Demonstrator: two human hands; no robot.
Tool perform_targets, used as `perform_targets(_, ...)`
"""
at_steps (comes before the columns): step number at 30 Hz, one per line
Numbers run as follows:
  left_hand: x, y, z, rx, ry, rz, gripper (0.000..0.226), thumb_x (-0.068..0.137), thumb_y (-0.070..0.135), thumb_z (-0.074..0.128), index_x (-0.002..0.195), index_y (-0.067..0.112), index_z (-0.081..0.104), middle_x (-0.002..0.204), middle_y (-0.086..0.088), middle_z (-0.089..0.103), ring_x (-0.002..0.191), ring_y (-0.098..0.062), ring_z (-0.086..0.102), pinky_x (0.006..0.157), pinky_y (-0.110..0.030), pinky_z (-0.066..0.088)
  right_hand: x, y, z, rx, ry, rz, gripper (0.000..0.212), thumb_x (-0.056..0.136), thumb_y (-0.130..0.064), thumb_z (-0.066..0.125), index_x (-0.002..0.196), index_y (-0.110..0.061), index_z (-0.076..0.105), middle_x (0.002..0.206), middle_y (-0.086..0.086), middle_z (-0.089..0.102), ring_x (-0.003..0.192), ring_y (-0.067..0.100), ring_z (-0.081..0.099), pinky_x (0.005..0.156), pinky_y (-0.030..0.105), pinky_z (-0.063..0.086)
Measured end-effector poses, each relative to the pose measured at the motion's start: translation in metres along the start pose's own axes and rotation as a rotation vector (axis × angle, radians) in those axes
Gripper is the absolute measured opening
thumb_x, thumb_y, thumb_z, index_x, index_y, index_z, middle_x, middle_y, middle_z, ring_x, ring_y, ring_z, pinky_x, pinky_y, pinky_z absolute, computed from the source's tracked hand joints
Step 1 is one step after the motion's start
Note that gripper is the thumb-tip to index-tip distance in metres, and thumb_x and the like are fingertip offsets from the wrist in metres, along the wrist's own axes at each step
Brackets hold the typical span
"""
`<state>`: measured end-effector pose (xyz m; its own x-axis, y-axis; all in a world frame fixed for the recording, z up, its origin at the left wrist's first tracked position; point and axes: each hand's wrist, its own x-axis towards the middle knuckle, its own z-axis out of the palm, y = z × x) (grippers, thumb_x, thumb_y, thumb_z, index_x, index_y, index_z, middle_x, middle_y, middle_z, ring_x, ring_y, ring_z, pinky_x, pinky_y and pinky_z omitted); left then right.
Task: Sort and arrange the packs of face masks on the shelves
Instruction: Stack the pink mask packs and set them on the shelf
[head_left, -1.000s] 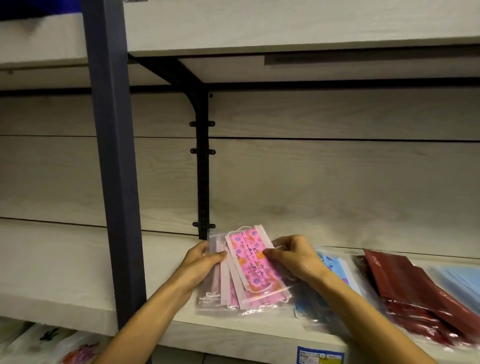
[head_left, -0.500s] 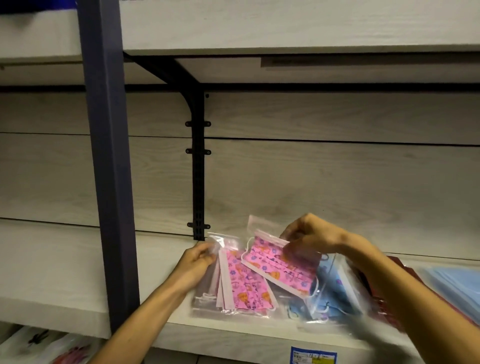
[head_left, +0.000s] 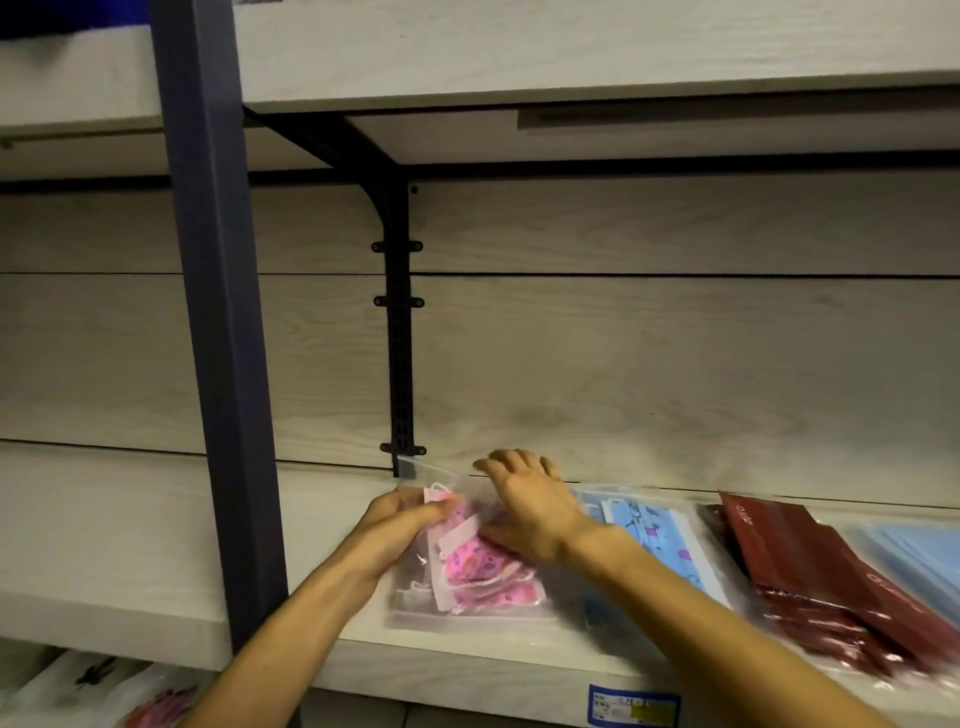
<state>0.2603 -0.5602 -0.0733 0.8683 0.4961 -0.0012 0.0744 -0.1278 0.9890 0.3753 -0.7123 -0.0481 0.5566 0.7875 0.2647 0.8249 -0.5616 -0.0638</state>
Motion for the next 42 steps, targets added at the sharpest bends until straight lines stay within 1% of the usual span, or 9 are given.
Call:
perform_targets(3, 0.000, 0.001, 0.000, -0.031, -0.022, 0.004, 0.036, 0.086, 0.037, 0.075, 0.114, 0.016, 0.071, 0.103, -0.013, 0.077, 0.099, -0.033, 0.071, 0.071, -0.033, 0.053, -0.011, 0.009, 0.002, -0.024, 0.108, 0.167, 0.082, 0.081, -0.063, 0.066, 0.146, -0.020, 0.039, 0.143, 0.004, 0.045, 0.132, 0.028, 0.042, 0.112, 0.044, 0.033)
perform_targets(8, 0.000, 0.002, 0.000, -0.025, -0.044, -0.012, 0.035, 0.074, 0.012, 0.077, 0.109, 0.015, 0.074, 0.103, -0.015, 0.076, 0.098, -0.026, 0.071, 0.091, -0.042, 0.057, -0.030, 0.011, 0.012, 0.040, 0.037, 0.168, 0.041, 0.093, -0.066, 0.045, 0.086, -0.027, 0.057, 0.105, 0.001, 0.068, 0.091, 0.023, 0.057, 0.100, 0.045, 0.042)
perform_targets(11, 0.000, 0.001, -0.001, -0.037, -0.014, -0.008, 0.021, 0.081, 0.014, 0.069, 0.100, 0.013, 0.077, 0.104, -0.017, 0.074, 0.093, -0.026, 0.068, 0.071, -0.035, 0.053, -0.031, 0.009, 0.021, 0.178, 0.016, 0.033, 0.039, 0.100, -0.058, 0.039, 0.104, -0.029, 0.064, 0.113, -0.006, 0.069, 0.102, 0.018, 0.060, 0.109, 0.052, 0.034)
perform_targets(16, 0.004, -0.003, -0.004, -0.046, -0.014, -0.015, 0.022, 0.085, 0.004, 0.069, 0.105, 0.013, 0.074, 0.099, -0.012, 0.077, 0.106, -0.031, 0.068, 0.102, -0.046, 0.048, -0.029, 0.006, 0.019, 0.394, 0.007, -0.094, 0.046, 0.102, -0.049, 0.041, 0.142, -0.029, 0.052, 0.146, -0.009, 0.053, 0.132, 0.012, 0.049, 0.116, 0.046, 0.032)
perform_targets(23, 0.008, -0.005, -0.007, -0.228, -0.031, -0.059, 0.025, 0.097, -0.004, 0.038, 0.110, 0.003, 0.057, 0.096, -0.023, 0.072, 0.092, -0.035, 0.068, 0.096, -0.051, 0.052, -0.033, 0.034, 0.013, 0.606, 0.260, 0.357, 0.045, 0.096, -0.043, 0.057, 0.135, -0.021, 0.055, 0.124, -0.005, 0.067, 0.102, 0.013, 0.065, 0.094, 0.036, 0.055)
perform_targets(27, 0.009, -0.001, -0.006, -0.318, -0.045, -0.056, 0.026, 0.098, -0.002, 0.037, 0.111, 0.008, 0.057, 0.096, -0.025, 0.068, 0.092, -0.037, 0.064, 0.098, -0.053, 0.047, -0.033, 0.034, 0.006, 0.839, 0.338, 0.435, 0.053, 0.088, -0.048, 0.072, 0.129, -0.018, 0.056, 0.103, -0.007, 0.069, 0.090, 0.010, 0.066, 0.084, 0.031, 0.055)
perform_targets(32, 0.006, 0.003, -0.005, -0.398, -0.006, -0.087, 0.026, 0.096, 0.002, 0.036, 0.113, 0.010, 0.054, 0.100, -0.026, 0.065, 0.090, -0.035, 0.062, 0.091, -0.049, 0.046, -0.030, 0.035, 0.006, 1.129, 0.311, 0.481, 0.042, 0.077, -0.023, 0.088, 0.109, -0.012, 0.063, 0.069, -0.002, 0.073, 0.063, 0.011, 0.069, 0.064, 0.027, 0.056)
perform_targets(38, 0.001, 0.005, -0.004, -0.393, 0.015, -0.127, 0.029, 0.099, 0.013, 0.032, 0.116, 0.009, 0.055, 0.088, -0.021, 0.065, 0.079, -0.031, 0.060, 0.085, -0.044, 0.045, -0.033, 0.035, 0.003, 1.143, 0.354, 0.389, 0.004, 0.090, -0.013, 0.074, 0.093, -0.015, 0.072, 0.079, 0.002, 0.077, 0.072, 0.012, 0.073, 0.054, 0.016, 0.051)
perform_targets(42, 0.000, 0.006, -0.004, -0.292, 0.036, -0.138, 0.025, 0.098, 0.016, 0.035, 0.116, 0.008, 0.050, 0.089, -0.022, 0.067, 0.083, -0.033, 0.063, 0.087, -0.047, 0.049, -0.034, 0.038, 0.009, 0.977, 0.391, 0.381, 0.005, 0.090, -0.019, 0.074, 0.093, -0.023, 0.073, 0.081, -0.005, 0.075, 0.075, 0.010, 0.072, 0.063, 0.028, 0.060)
